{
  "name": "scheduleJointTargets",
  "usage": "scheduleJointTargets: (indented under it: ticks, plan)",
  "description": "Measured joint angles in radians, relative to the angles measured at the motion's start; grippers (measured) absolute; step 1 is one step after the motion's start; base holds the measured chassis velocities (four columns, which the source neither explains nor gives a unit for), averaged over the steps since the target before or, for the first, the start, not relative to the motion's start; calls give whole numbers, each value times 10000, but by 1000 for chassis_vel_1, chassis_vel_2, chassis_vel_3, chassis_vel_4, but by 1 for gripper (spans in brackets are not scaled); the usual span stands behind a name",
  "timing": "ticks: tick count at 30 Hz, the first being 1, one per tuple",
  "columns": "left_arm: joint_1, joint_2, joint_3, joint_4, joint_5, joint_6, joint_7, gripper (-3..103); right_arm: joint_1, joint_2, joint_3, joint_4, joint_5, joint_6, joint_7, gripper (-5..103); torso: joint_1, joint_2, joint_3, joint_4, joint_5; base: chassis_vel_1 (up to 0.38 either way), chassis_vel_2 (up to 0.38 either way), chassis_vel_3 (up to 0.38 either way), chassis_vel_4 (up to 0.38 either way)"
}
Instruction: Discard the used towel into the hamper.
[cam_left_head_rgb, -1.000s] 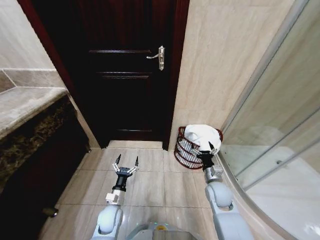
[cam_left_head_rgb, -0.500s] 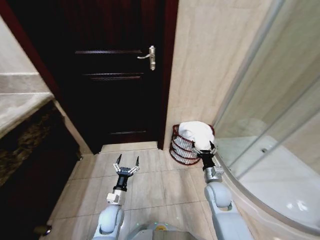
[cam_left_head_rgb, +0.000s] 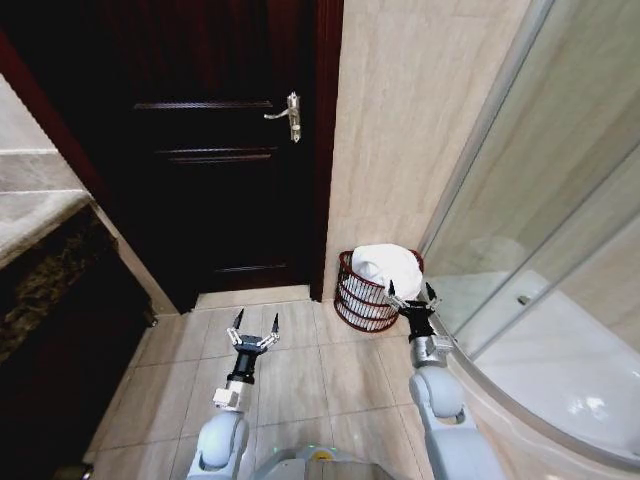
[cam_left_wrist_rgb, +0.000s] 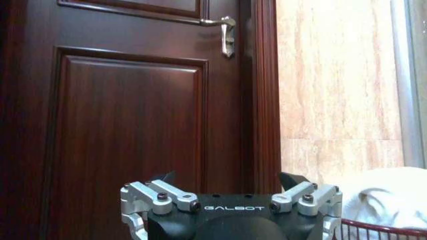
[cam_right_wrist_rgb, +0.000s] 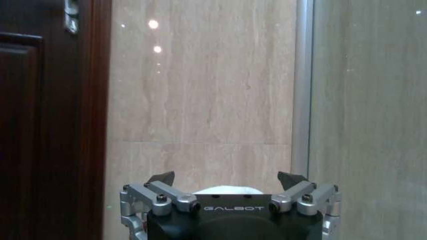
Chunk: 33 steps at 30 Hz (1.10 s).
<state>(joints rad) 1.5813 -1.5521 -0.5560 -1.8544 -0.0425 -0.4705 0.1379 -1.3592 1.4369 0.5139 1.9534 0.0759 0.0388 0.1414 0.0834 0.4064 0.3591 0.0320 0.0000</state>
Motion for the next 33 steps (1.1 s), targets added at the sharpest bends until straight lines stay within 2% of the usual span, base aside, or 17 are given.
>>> scheduleJointTargets:
  ticks: [5, 10, 13, 16, 17, 19, 20, 23, 24, 26, 28, 29, 32, 33]
  plan:
    - [-11, -2, 7, 1, 36, -2, 9, 100, -18, -21, 7, 19, -21, -146, 164, 100, 4, -1, 2, 2, 2, -168, 169, 179, -161]
    - [13, -62, 8, -56, 52, -3, 11, 100, -71, -34, 141, 398, 60, -880, 325, 100, 6, -1, 3, -2, 0, -101, 98, 98, -80]
    - [46, -69, -13, -64, 55, -15, 11, 100, 116, -138, 298, 412, 267, -1222, 319, 100, 3, -1, 1, -2, 3, 0, 0, 0, 0]
    - [157, -108, -58, -166, 54, -72, 7, 100, 896, -618, 482, 171, 1066, -1914, 290, 100, -1, 0, -1, -1, 2, 58, -38, -49, 30]
    - [157, -108, -58, -166, 54, -72, 7, 100, 896, -618, 482, 171, 1066, -1914, 290, 100, -1, 0, -1, -1, 2, 60, -43, -51, 33]
    - [267, -124, -153, -229, 30, -156, -5, 100, 1776, -1132, 514, -102, 1852, -2641, 221, 100, -2, 1, -1, 1, -1, 15, -18, -26, 14]
    - [267, -124, -153, -229, 30, -156, -5, 100, 1776, -1132, 514, -102, 1852, -2641, 221, 100, -2, 1, -1, 1, -1, 0, 0, 0, 0]
    - [399, -105, -270, -235, 21, -222, -67, 100, 2731, -1666, 364, -549, 2462, -3553, -13, 100, 0, 0, 0, 1, 0, 0, 0, 0, 0]
    - [399, -105, -270, -235, 21, -222, -67, 100, 2731, -1666, 364, -549, 2462, -3553, -13, 100, 0, 0, 0, 1, 0, 0, 0, 0, 0]
    - [532, -53, -356, -305, -27, -224, -125, 100, 3171, -1928, 168, -698, 2905, -4199, -85, 100, 2, 0, 1, 1, 2, 0, 0, 0, 0]
    - [645, 13, -516, -361, -144, -220, -207, 100, 3626, -2168, -23, -839, 3549, -5170, -81, 100, 2, 0, 1, 2, 1, 0, 0, 0, 0]
    - [645, 13, -516, -361, -144, -220, -207, 100, 3626, -2168, -23, -839, 3549, -5170, -81, 100, 2, 0, 1, 2, 1, 0, 0, 0, 0]
    - [790, 44, -743, -470, -44, -254, -447, 100, 4025, -2504, -199, -1259, 4450, -6258, -95, 100, 1, 0, 1, 0, 0, 0, 0, 0, 0]
    - [790, 44, -743, -470, -44, -254, -447, 100, 4025, -2504, -199, -1259, 4450, -6258, -95, 100, 1, 0, 1, 0, 0, 0, 0, 0, 0]
